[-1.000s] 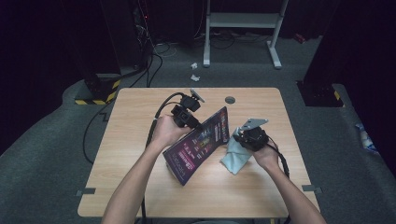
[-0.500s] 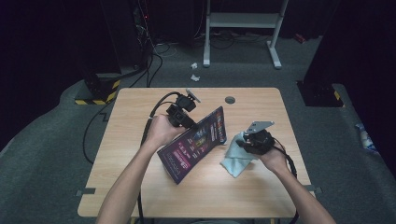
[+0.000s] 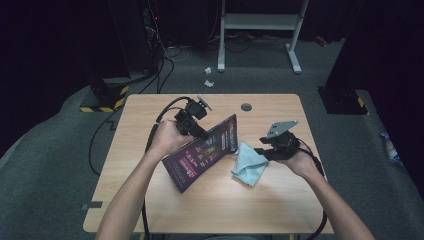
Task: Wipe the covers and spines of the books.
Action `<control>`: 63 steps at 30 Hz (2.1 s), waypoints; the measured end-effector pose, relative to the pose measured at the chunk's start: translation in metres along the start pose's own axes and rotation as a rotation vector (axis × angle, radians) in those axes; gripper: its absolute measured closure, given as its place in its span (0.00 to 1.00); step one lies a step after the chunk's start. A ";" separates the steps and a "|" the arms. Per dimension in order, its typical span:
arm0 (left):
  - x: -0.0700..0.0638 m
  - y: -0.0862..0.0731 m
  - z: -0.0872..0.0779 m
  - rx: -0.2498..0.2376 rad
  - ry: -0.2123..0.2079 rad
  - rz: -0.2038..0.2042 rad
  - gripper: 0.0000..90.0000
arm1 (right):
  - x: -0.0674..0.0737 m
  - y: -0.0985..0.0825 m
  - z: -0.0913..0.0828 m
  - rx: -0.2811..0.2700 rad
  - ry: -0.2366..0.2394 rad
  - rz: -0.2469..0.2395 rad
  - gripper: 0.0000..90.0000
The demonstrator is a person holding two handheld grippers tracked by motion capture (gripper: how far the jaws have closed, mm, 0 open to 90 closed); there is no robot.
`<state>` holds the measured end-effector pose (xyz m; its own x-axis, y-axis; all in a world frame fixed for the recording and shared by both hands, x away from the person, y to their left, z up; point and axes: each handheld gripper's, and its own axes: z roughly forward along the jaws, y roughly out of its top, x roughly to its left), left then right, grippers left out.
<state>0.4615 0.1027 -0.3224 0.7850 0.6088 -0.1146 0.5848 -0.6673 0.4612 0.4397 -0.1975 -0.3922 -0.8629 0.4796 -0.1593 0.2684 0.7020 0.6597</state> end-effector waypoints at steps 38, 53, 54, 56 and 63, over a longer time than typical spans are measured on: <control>-0.019 0.007 -0.011 0.022 -0.093 0.221 0.93 | 0.000 0.108 -0.005 0.033 0.161 -0.311 0.57; -0.027 0.009 0.002 0.065 -0.077 0.285 0.91 | 0.002 0.095 -0.009 0.126 0.227 -0.398 0.84; -0.027 0.009 0.002 0.065 -0.077 0.285 0.91 | 0.002 0.095 -0.009 0.126 0.227 -0.398 0.84; -0.026 0.009 0.003 0.067 -0.085 0.290 0.91 | 0.002 0.096 -0.008 0.128 0.231 -0.399 0.83; -0.030 0.010 0.007 0.062 -0.096 0.317 0.92 | 0.001 0.097 0.001 0.150 0.283 -0.382 0.82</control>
<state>0.4452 0.0750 -0.3201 0.9438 0.3254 -0.0574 0.3173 -0.8437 0.4330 0.4655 -0.1284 -0.3294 -0.9883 0.0262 -0.1501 -0.0491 0.8775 0.4770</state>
